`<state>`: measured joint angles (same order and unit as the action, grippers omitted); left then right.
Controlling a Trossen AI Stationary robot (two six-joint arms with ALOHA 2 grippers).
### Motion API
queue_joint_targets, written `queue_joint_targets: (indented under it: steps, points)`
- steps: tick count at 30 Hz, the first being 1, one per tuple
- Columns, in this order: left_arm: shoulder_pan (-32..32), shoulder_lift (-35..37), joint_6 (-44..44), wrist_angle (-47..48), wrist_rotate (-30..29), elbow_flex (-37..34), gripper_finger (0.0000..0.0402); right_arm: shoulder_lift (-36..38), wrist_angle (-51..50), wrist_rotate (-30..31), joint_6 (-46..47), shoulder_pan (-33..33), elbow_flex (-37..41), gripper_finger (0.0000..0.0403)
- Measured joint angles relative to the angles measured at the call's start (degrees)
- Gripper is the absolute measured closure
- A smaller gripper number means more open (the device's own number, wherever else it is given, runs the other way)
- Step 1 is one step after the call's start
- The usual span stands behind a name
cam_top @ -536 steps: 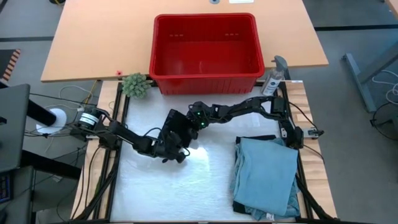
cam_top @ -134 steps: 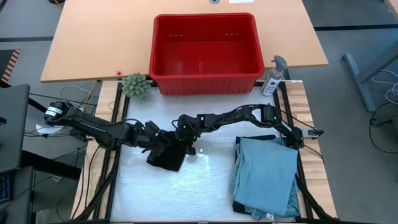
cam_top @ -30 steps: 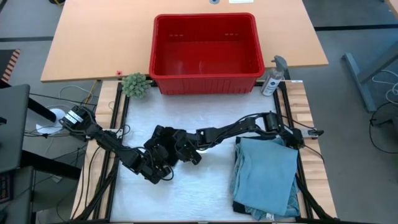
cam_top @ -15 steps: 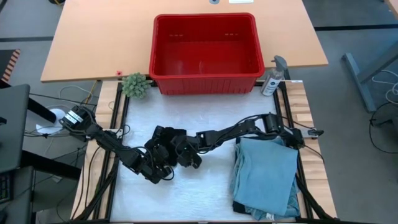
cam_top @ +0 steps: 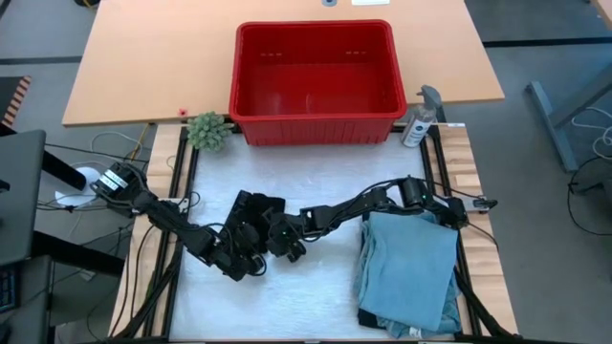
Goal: Fold Laundry from Bin
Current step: Fold the black boxer, then stack the folded black boxer on top of the light blue denim pants
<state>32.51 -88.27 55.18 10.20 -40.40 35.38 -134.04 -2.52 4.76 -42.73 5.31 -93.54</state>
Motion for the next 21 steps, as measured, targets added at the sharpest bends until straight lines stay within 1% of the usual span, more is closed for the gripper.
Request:
queue_joint_targets:
  steps: [2,4,5,9,12,14,17,21]
  points:
    - [0.0,0.0,0.1,-4.8,1.8,-2.0,0.0324,0.0,-1.4,0.4,1.5,0.2,0.0,0.0284]
    - [0.1,0.0,0.0,-6.8,3.5,-2.9,0.0324,0.0,-2.7,0.9,3.0,0.5,0.0,0.0358]
    - [0.0,0.2,0.0,-6.9,4.1,-2.9,0.0324,0.0,-3.4,1.5,3.5,0.7,-0.1,0.0375]
    - [0.1,3.4,-2.2,-6.0,7.5,-1.5,0.0332,0.0,-4.5,4.4,6.4,1.6,0.0,0.0379]
    - [0.4,8.3,-5.9,-3.5,8.5,0.7,0.0344,0.4,-5.7,5.5,8.0,2.3,0.0,0.0379]
    - [0.5,12.2,-7.5,1.4,8.6,2.5,0.0351,0.5,-6.3,5.5,10.4,2.7,0.0,0.0379]
    - [0.7,18.2,-7.5,13.1,8.6,5.1,0.036,1.8,-9.4,5.4,13.3,3.2,0.1,0.0379]
    - [0.9,25.6,-6.4,24.0,6.6,7.5,0.0368,5.3,-14.1,4.6,18.4,3.6,0.4,0.0379]
